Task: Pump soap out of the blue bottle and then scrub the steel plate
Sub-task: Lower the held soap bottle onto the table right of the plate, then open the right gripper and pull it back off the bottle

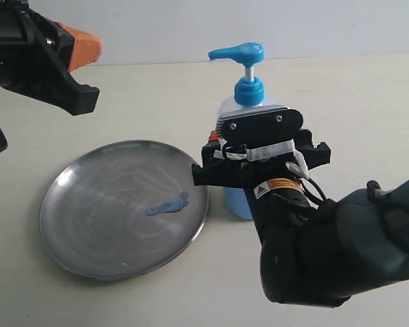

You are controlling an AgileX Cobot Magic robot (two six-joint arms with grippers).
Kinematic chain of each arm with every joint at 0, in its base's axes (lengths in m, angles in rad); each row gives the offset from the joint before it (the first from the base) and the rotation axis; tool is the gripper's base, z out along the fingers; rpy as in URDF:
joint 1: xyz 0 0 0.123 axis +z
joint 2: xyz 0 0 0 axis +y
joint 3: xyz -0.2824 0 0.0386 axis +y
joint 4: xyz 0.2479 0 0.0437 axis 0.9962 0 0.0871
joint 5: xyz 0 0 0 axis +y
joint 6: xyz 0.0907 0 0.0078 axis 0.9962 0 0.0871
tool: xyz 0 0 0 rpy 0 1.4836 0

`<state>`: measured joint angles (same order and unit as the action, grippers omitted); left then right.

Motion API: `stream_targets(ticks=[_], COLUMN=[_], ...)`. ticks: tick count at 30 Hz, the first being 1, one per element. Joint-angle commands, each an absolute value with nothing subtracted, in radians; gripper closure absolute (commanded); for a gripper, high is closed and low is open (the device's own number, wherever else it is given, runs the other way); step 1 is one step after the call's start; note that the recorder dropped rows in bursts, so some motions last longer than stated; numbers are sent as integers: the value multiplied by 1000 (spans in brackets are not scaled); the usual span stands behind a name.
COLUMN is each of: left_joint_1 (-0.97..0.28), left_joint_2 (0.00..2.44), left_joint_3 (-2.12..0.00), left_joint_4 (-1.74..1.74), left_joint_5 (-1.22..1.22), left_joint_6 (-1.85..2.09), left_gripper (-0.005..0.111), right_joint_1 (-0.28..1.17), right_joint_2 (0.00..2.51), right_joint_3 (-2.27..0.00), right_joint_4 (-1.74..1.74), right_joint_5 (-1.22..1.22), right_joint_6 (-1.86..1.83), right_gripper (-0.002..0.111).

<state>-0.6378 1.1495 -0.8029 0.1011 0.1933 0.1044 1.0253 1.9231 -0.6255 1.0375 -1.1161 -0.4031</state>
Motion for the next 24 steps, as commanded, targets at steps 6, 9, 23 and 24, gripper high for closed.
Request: stream_targets(ticks=[6, 9, 23, 24], left_joint_1=[-638, -638, -638, -638], left_joint_2=[1143, 1143, 1143, 1143], left_joint_3=[-800, -800, -798, -798], left_joint_4=[94, 94, 94, 94], left_joint_5=[185, 188, 188, 188], left_joint_6=[96, 96, 96, 96], left_gripper=[107, 107, 107, 107], right_joint_1=[970, 970, 970, 970], right_joint_2=[1920, 1920, 1920, 1920], right_joint_3=[-622, -622, -624, -624], right_joint_4=[1009, 1027, 1073, 1073], right_joint_5=[-1101, -1101, -1110, -1120], right_joint_6=[-342, -303, -321, -321], right_gripper=[97, 71, 12, 12])
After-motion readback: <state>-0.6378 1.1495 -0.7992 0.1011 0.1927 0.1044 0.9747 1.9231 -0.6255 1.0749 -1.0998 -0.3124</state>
